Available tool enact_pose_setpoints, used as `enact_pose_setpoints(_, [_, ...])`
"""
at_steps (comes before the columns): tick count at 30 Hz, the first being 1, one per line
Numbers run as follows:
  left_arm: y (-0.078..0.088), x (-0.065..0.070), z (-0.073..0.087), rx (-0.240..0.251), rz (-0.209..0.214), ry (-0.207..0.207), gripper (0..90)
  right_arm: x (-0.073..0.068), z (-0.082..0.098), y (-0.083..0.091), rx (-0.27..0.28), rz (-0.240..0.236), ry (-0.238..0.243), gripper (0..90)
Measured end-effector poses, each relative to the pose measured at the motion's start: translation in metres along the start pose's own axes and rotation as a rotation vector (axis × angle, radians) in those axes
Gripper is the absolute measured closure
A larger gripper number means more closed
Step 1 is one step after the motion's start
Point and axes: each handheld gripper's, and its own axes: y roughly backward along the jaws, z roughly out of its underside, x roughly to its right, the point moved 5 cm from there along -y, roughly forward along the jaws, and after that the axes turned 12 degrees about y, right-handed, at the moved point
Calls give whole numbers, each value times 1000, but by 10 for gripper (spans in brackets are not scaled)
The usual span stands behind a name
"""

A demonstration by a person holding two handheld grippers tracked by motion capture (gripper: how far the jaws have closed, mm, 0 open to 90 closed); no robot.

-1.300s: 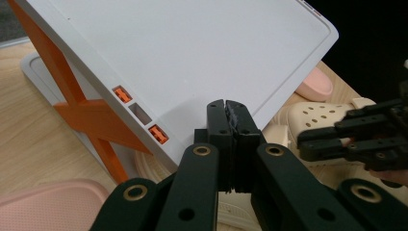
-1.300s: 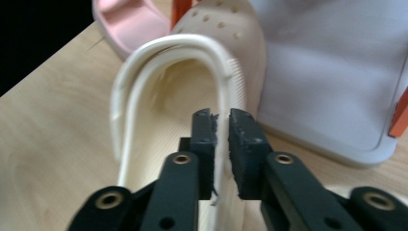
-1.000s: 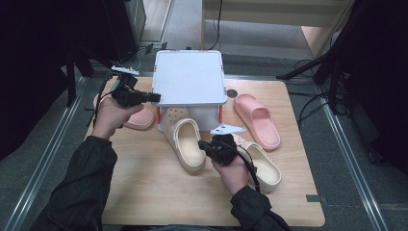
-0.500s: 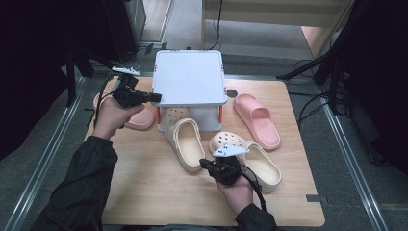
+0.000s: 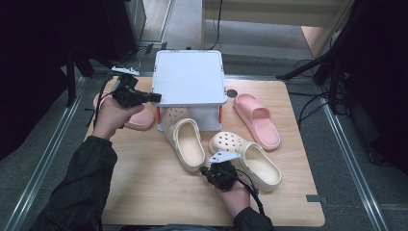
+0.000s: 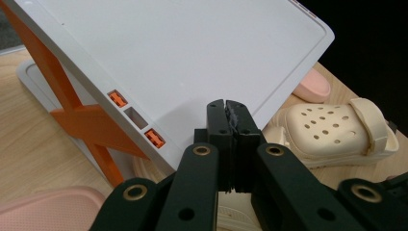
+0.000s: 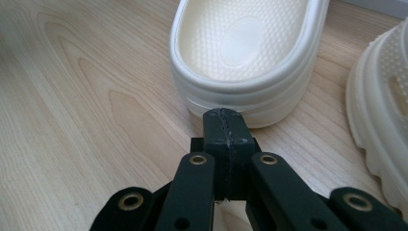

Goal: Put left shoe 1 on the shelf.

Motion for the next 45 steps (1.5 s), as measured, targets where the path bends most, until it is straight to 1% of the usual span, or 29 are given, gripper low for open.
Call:
enact_pose_setpoints(5, [0,1,0,1,-9,-7,894,-2,-4,-2,15,-7,2,900])
enact_pose_setpoints(7, [0,1,0,1,-11,-7,894,-3,-7,-3,22,-11,-7,900])
enact_pose_setpoints(10, [0,1,0,2,-9,-7,894,-6,-11,-5,24,-22,-4,900])
enact_pose_setpoints(11, [0,1,0,2,-9,-7,894,-7,-13,-6,26,-29,-10,900])
enact_pose_setpoints(15, [0,0,0,3,-6,-7,894,-11,-21,-10,33,-24,8,900])
enact_pose_setpoints(19, [0,0,0,3,-8,-8,894,-10,-25,-13,35,-23,9,900])
enact_pose_setpoints(20, [0,1,0,2,-8,-8,894,-9,-28,-14,43,-31,-6,900])
enact_pose_setpoints(23, [0,1,0,-1,-5,0,894,-9,-33,-16,51,-33,-12,900])
enact_pose_setpoints(24, [0,0,0,-2,-4,3,894,-9,-38,-20,53,-39,-19,900])
enact_pose_setpoints(26, [0,0,0,-2,-7,3,894,-8,-44,-23,63,-36,-31,900])
enact_pose_setpoints(27, [0,0,0,-2,-7,3,894,-8,-44,-23,63,-36,-31,900])
enact_pose_setpoints(28, [0,1,0,-1,-9,0,894,-7,-50,-26,67,-31,-18,900])
enact_pose_setpoints(29, [0,1,0,-1,-9,0,894,-7,-50,-26,67,-31,-18,900])
enact_pose_setpoints(32, [0,1,0,-1,-8,4,894,-3,-58,-32,54,-16,-13,900])
enact_pose_setpoints(37, [0,0,0,-2,-3,4,894,3,-61,-39,41,-3,-18,900])
enact_pose_setpoints(38, [0,0,0,1,-9,0,894,8,-64,-43,40,2,-31,900])
enact_pose_setpoints(39, [0,0,0,1,-9,0,894,8,-64,-43,40,2,-31,900])
enact_pose_setpoints(40, [0,1,0,1,-15,-5,894,13,-65,-47,41,3,-44,900])
enact_pose_setpoints(41, [0,1,0,1,-15,-5,894,13,-65,-47,41,3,-44,900])
enact_pose_setpoints(42, [0,1,0,1,-14,-5,894,16,-67,-49,43,5,-59,900])
enact_pose_setpoints(44, [0,1,0,1,-15,-4,894,21,-70,-54,57,3,-72,900])
enact_pose_setpoints(45, [0,1,0,1,-15,-3,894,21,-70,-54,57,3,-72,900])
